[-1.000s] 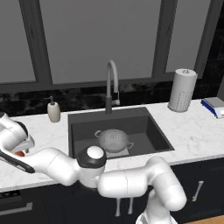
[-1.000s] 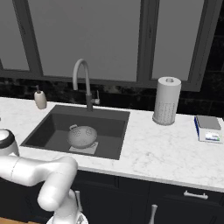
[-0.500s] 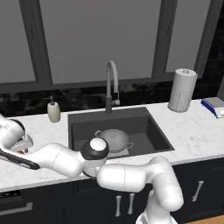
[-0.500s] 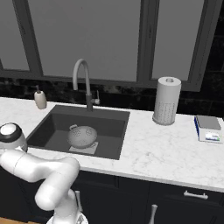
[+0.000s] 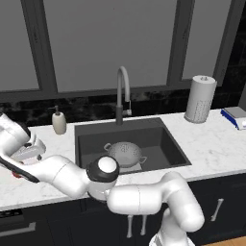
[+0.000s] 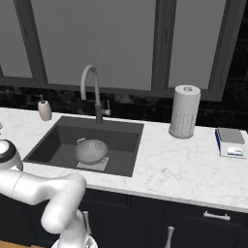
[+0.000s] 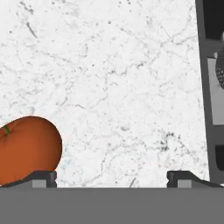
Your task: Put the colander in the sink, put the orange in the colander, and turn on the sink faucet and pour water over the colander.
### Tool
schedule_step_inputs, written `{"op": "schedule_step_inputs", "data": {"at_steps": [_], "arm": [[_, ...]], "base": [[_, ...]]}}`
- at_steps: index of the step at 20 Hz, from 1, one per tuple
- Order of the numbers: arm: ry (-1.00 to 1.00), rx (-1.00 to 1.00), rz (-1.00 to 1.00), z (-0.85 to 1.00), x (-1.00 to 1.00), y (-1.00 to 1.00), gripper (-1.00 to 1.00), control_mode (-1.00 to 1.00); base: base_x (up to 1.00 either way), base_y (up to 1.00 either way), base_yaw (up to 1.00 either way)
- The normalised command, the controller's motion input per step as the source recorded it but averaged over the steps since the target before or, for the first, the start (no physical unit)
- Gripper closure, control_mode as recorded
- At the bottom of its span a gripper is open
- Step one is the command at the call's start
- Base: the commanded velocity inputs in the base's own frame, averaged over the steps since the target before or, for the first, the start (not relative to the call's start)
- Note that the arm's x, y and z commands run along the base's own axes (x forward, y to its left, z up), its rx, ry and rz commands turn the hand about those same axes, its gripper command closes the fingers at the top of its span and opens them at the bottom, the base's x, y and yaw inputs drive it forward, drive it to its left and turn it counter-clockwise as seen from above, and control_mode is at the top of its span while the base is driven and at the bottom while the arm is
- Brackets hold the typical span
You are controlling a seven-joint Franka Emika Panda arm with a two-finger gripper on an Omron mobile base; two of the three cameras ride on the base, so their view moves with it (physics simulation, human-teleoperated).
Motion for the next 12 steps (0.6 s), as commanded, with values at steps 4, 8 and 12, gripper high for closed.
{"op": "schedule_step_inputs", "data": {"at_steps": [4,8,12], "arm": [[-0.12,0.06,-0.14,-0.06,-0.12,-0.71,-1.0,-1.0],[-0.2,0.12,0.0,-0.06,-0.61,-0.43,-1.0,-1.0],[-0.15,0.2,0.07,0.0,-0.71,-0.2,-1.0,-1.0]], "base": [[0.0,0.0,0.0],[0.0,0.0,0.0],[0.0,0.0,0.0]]}}
